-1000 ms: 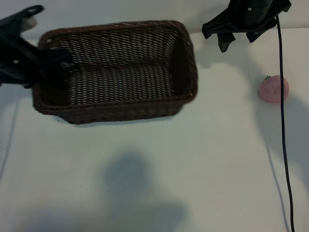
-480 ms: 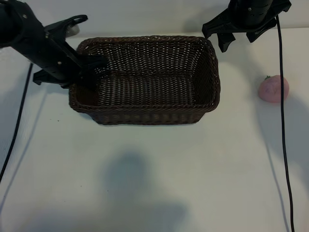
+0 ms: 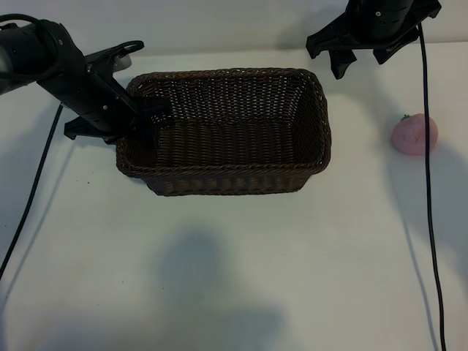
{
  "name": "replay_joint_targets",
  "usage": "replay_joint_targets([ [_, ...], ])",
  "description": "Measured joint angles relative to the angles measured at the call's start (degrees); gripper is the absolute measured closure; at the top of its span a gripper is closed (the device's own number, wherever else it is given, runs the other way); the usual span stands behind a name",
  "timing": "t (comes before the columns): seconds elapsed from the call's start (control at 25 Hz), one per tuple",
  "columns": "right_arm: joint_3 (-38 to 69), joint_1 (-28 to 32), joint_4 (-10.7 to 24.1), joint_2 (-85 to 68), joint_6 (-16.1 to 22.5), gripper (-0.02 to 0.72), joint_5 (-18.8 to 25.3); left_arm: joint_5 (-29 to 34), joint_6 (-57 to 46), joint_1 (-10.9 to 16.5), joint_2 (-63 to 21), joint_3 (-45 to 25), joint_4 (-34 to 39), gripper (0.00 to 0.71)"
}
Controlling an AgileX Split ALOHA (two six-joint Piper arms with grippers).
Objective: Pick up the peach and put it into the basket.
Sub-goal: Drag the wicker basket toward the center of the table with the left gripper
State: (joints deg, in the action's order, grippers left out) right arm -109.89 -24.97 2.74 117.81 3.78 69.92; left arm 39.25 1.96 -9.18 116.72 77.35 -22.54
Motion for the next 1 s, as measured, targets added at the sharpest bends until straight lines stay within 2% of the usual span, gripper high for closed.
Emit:
replay_joint_targets([
  [0.32, 0.0, 0.0, 0.0, 0.0, 0.0, 0.104, 0.0, -0.7, 0.9, 0.0, 0.1, 0.0, -0.3, 0.607],
  [0.44, 0.0, 0.0, 0.0, 0.0, 0.0, 0.104, 0.0, -0.7, 0.9, 0.0, 0.1, 0.0, -0.4, 0.575],
  [0.52, 0.0, 0.0, 0.0, 0.0, 0.0, 0.104, 0.0, -0.5, 0.9, 0.0, 0.1, 0.0, -0.8, 0.502],
  [0.8, 0.0, 0.0, -0.1, 0.0, 0.0, 0.104, 0.0, 1.1, 0.9, 0.0, -0.7, 0.1, -0.9, 0.151],
  [0.88, 0.0, 0.0, -0.2, 0.0, 0.0, 0.104, 0.0, 1.5, 0.9, 0.0, -2.2, 0.1, -0.7, 0.095],
  [1.0, 0.0, 0.0, -0.2, 0.0, 0.0, 0.104, 0.0, 2.5, 0.3, 0.0, -5.4, 0.3, 0.7, 0.066],
])
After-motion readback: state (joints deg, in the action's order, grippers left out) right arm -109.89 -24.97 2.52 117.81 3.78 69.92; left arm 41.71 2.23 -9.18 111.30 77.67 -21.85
